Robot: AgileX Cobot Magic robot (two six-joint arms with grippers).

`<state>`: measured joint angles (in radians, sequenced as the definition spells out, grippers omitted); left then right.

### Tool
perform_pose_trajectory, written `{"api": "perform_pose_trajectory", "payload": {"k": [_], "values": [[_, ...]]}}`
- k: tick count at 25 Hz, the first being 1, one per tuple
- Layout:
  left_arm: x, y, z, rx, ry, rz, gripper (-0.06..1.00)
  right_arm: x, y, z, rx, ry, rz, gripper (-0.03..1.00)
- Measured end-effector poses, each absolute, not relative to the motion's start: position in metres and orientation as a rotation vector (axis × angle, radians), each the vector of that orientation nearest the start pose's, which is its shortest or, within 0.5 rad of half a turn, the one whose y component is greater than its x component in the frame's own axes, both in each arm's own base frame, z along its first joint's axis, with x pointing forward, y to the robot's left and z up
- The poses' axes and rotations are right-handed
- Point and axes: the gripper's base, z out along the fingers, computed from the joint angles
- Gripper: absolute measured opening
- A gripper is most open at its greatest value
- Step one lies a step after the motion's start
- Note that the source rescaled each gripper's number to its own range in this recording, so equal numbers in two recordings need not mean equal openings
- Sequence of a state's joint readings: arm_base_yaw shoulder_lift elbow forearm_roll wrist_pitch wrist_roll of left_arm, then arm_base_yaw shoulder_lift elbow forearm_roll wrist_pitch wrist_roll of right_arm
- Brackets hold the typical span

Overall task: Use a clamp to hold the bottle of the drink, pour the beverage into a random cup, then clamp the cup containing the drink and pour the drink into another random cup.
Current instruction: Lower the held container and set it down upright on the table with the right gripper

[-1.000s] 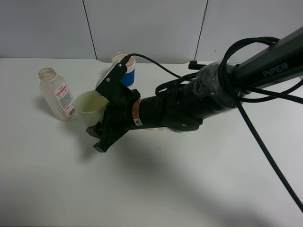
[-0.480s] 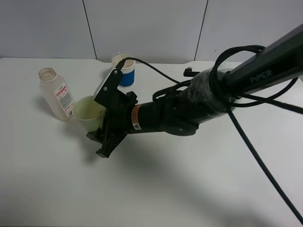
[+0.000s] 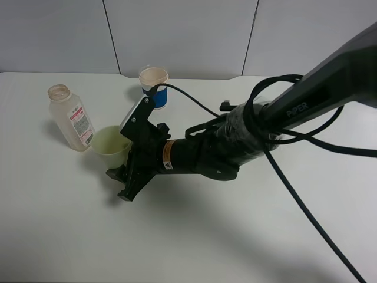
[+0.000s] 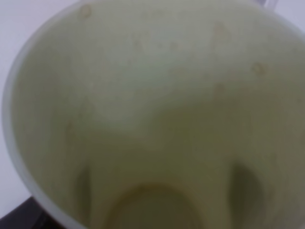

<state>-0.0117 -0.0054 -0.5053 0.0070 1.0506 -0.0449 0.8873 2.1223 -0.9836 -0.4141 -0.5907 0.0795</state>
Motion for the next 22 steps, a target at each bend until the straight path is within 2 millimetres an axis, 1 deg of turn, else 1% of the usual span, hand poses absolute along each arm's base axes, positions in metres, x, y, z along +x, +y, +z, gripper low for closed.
{"api": "perform_pose_trajectory", "payload": {"k": [1,3,20,21,22], "values": [[-0.0059,0.0006,0.2795,-0.034,2.023,-0.027,1.0,0.2384,0.3242,0.0868,-1.272,1.706,0.603,0.04],[-0.0059,0.0006,0.2795,-0.034,2.023,-0.027,1.0,0.2385,0.3241,0.0815,-1.264,1.716,0.607,0.04],[-0.0059,0.0006,0.2795,-0.034,2.023,-0.027,1.0,0.2389,0.3243,0.0814,-1.254,1.714,0.612,0.04],[-0.0059,0.0006,0.2795,-0.034,2.023,-0.027,1.0,0.2389,0.3243,0.0814,-1.254,1.714,0.612,0.15],[-0.0059,0.0006,0.2795,-0.034,2.023,-0.027,1.0,0.2389,0.3243,0.0814,-1.254,1.714,0.612,0.15]]}}
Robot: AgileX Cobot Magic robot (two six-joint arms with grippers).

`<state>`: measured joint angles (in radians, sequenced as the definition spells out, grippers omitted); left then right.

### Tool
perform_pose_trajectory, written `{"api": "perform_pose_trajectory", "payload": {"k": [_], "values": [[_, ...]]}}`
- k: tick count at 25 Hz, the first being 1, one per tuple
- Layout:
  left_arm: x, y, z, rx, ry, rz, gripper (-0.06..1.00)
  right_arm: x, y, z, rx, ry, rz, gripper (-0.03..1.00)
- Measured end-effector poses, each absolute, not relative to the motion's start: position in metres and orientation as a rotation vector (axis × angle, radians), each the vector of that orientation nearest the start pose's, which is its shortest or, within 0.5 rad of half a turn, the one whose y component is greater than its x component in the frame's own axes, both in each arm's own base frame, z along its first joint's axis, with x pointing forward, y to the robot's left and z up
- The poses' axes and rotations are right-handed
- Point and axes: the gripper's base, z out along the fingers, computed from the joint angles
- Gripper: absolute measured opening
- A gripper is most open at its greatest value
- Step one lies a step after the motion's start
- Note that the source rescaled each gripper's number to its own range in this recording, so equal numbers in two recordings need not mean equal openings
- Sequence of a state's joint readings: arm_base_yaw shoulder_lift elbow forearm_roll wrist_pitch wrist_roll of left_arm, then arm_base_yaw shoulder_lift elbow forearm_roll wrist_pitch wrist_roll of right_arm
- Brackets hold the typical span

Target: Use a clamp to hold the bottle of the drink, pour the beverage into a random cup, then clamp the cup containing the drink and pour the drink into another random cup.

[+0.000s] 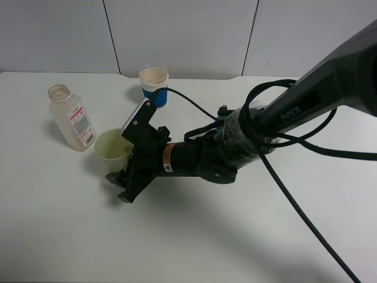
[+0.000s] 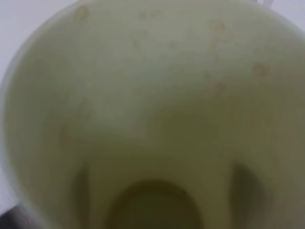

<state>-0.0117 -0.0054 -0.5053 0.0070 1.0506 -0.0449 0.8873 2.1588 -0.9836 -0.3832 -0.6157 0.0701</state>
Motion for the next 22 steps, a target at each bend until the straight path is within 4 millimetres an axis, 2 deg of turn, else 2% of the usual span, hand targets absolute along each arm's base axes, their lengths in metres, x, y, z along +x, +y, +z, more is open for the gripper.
{"api": "perform_pose_trajectory", "payload": {"k": [1,2,3,5,8,12,18,20,22], "values": [[-0.006,0.001,0.28,-0.034,2.023,-0.027,1.0,0.239,0.324,0.081,-1.253,1.714,0.612,0.32],[-0.006,0.001,0.28,-0.034,2.023,-0.027,1.0,0.239,0.324,0.082,-1.246,1.719,0.611,0.73],[-0.006,0.001,0.28,-0.034,2.023,-0.027,1.0,0.239,0.324,0.081,-1.244,1.721,0.611,0.82],[-0.006,0.001,0.28,-0.034,2.023,-0.027,1.0,0.239,0.324,0.081,-1.244,1.727,0.608,0.92],[-0.006,0.001,0.28,-0.034,2.023,-0.027,1.0,0.24,0.323,0.08,-1.242,1.743,0.6,0.97],[-0.006,0.001,0.28,-0.034,2.023,-0.027,1.0,0.24,0.322,0.088,-1.25,1.759,0.576,0.98],[-0.006,0.001,0.28,-0.034,2.023,-0.027,1.0,0.241,0.315,0.112,-1.255,1.818,0.506,0.98],[-0.006,0.001,0.28,-0.034,2.023,-0.027,1.0,0.241,0.313,0.125,-1.252,1.816,0.49,0.98],[-0.006,0.001,0.28,-0.034,2.023,-0.027,1.0,0.24,0.311,0.146,-1.223,1.79,0.49,0.98]]}}
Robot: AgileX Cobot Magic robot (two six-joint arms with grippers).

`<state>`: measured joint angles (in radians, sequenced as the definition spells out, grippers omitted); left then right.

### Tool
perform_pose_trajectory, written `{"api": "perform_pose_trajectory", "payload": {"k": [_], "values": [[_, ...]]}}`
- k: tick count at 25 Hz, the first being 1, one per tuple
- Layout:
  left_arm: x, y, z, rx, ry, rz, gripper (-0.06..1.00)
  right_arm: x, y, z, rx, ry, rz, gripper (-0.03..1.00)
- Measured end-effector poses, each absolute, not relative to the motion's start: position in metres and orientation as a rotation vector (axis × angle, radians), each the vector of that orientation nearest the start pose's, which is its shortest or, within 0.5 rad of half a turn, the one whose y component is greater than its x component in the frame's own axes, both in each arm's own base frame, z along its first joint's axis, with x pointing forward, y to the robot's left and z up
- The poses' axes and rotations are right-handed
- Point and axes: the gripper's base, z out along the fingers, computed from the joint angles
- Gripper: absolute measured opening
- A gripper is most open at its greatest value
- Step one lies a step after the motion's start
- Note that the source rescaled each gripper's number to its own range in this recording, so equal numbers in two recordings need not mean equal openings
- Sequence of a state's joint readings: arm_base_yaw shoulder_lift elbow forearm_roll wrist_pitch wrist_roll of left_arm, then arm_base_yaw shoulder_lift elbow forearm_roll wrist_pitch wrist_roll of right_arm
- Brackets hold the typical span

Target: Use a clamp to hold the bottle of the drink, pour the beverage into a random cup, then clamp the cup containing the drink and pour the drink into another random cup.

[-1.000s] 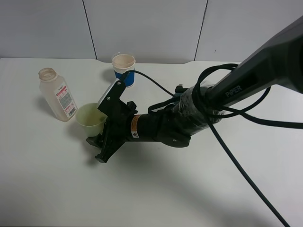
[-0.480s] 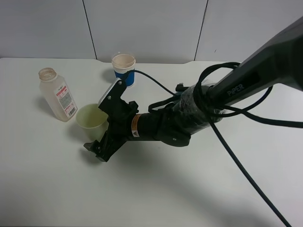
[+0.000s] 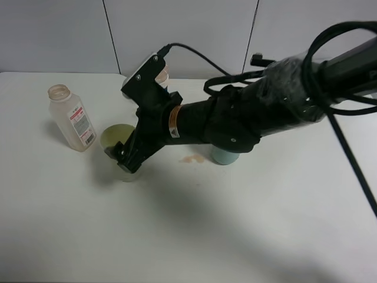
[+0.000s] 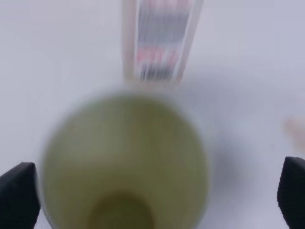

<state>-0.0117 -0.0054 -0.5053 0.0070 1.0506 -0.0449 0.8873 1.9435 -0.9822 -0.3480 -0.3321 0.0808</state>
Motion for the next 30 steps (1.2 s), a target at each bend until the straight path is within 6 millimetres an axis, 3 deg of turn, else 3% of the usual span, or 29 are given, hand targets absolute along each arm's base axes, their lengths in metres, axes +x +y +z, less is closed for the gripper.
{"api": "perform_pose_trajectory", "payload": {"k": [8,13,20,27,28,30], "values": [[-0.006,0.001,0.28,-0.034,2.023,-0.027,1.0,0.232,0.298,0.232,-1.111,1.611,0.506,0.98],[-0.006,0.001,0.28,-0.034,2.023,-0.027,1.0,0.233,0.278,0.262,-1.097,1.59,0.434,0.98],[-0.006,0.001,0.28,-0.034,2.023,-0.027,1.0,0.259,0.222,0.288,-0.993,1.682,0.256,0.98],[-0.006,0.001,0.28,-0.034,2.023,-0.027,1.0,0.284,0.149,0.298,-0.83,1.883,0.034,0.98],[-0.006,0.001,0.28,-0.034,2.023,-0.027,1.0,0.284,0.149,0.298,-0.83,1.883,0.034,0.98],[-0.006,0.001,0.28,-0.034,2.023,-0.027,1.0,0.286,0.128,0.301,-0.78,1.937,-0.022,0.98]]}}
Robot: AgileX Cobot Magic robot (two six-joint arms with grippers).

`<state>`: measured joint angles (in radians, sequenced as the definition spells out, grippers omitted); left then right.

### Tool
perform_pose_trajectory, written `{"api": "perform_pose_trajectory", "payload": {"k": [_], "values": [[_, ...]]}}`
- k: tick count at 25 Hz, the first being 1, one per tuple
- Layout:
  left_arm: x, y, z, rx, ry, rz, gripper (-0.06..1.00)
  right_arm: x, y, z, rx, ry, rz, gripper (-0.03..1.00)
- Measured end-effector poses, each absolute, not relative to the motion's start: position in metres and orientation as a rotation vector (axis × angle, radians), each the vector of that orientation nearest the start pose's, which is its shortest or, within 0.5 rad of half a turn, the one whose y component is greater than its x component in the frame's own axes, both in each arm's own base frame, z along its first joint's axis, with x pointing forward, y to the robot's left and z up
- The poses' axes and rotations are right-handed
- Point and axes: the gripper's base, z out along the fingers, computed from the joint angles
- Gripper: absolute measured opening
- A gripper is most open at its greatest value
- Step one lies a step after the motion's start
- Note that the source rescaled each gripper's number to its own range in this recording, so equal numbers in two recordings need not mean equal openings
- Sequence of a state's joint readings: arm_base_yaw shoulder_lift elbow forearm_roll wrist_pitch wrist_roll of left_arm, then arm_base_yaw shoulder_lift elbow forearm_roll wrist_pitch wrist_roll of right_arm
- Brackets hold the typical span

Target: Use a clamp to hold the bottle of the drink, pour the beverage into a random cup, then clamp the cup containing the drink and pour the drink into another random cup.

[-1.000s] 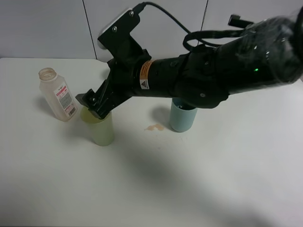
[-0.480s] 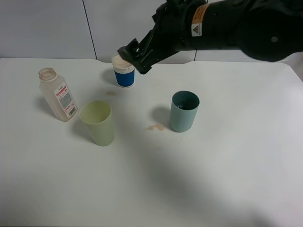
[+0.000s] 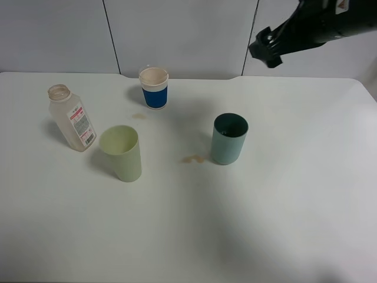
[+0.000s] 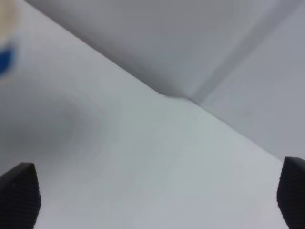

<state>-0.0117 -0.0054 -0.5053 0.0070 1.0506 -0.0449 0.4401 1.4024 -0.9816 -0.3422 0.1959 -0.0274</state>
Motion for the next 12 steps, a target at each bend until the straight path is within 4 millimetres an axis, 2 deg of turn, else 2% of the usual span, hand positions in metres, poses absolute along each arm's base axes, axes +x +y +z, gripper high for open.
{"api": "perform_pose_trajectory", "payload": {"k": [2,3,6,9,10,12], "values": [[-0.006,0.001,0.28,-0.034,2.023,-0.027,1.0,0.286,0.108,0.307,-0.723,1.981,-0.073,0.98],[-0.006,0.001,0.28,-0.034,2.023,-0.027,1.0,0.283,0.087,0.314,-0.659,2.02,-0.127,0.98],[-0.006,0.001,0.28,-0.034,2.023,-0.027,1.0,0.278,0.066,0.323,-0.582,2.052,-0.167,0.98],[-0.006,0.001,0.28,-0.034,2.023,-0.027,1.0,0.262,0.039,0.341,-0.454,2.062,-0.206,0.98],[-0.006,0.001,0.28,-0.034,2.023,-0.027,1.0,0.249,0.023,0.352,-0.367,2.069,-0.221,0.98],[-0.006,0.001,0.28,-0.034,2.023,-0.027,1.0,0.234,0.01,0.363,-0.279,2.075,-0.226,0.98]]}}
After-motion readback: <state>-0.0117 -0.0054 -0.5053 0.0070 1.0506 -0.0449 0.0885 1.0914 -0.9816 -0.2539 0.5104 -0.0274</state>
